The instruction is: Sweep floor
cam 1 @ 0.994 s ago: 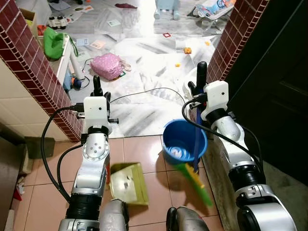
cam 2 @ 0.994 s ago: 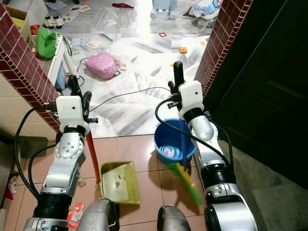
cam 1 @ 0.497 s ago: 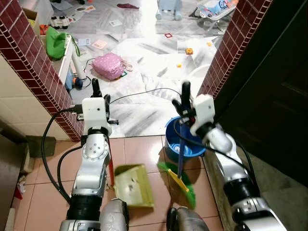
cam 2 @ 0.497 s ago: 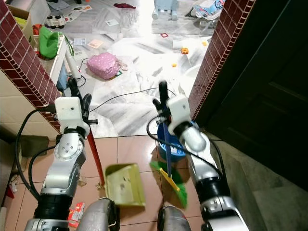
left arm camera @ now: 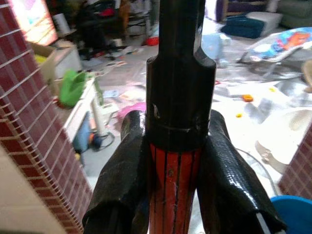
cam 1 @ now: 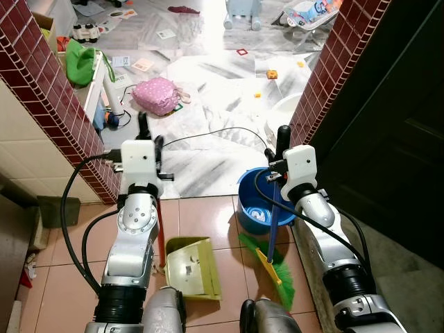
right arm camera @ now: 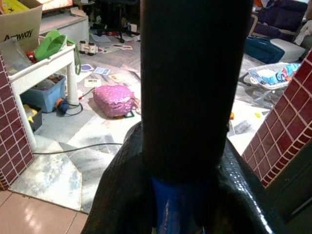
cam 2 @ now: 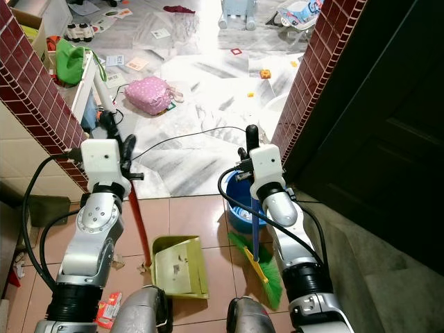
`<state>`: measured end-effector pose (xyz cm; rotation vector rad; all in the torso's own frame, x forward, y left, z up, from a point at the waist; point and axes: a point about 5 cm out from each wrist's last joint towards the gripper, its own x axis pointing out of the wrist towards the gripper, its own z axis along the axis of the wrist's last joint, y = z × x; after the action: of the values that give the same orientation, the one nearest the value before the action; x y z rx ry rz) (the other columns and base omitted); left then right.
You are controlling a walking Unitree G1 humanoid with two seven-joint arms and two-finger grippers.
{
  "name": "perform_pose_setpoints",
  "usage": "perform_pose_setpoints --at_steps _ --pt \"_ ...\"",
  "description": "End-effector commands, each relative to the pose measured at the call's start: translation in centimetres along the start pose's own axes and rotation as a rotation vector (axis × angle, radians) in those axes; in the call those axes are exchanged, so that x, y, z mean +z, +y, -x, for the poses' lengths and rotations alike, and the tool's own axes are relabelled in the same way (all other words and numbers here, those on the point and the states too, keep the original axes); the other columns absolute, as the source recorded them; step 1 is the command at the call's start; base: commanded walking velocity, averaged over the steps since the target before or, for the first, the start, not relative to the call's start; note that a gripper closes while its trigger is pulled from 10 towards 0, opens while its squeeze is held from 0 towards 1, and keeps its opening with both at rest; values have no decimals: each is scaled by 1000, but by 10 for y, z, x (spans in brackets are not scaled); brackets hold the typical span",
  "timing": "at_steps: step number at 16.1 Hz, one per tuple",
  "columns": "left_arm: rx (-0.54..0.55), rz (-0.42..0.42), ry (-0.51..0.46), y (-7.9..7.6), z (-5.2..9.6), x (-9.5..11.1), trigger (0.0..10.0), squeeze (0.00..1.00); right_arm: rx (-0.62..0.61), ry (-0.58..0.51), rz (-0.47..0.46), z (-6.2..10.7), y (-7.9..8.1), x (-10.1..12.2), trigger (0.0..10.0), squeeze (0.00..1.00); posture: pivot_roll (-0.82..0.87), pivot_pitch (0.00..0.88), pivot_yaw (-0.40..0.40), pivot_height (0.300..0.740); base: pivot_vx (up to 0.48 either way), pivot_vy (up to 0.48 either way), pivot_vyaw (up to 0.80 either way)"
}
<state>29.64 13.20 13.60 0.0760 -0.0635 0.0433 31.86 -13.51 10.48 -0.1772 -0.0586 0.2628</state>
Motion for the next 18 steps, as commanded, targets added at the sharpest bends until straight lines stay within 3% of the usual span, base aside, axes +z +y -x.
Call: perform_pose_setpoints --at_steps 1,6,18 --pt "-48 -8 -48 -2 0 13 10000 0 -27 23 6 1 -2 -2 10000 0 -10 116 -14 740 0 0 0" --pt "-111 -7 -36 -11 2 12 10000 0 -95 34 -46 3 -8 -6 10000 0 -6 85 3 740 -161 0 0" --pt "-57 68 -28 -14 -4 16 10000 0 -109 38 -23 -1 -12 -6 10000 0 -24 84 -8 740 -303 0 0"
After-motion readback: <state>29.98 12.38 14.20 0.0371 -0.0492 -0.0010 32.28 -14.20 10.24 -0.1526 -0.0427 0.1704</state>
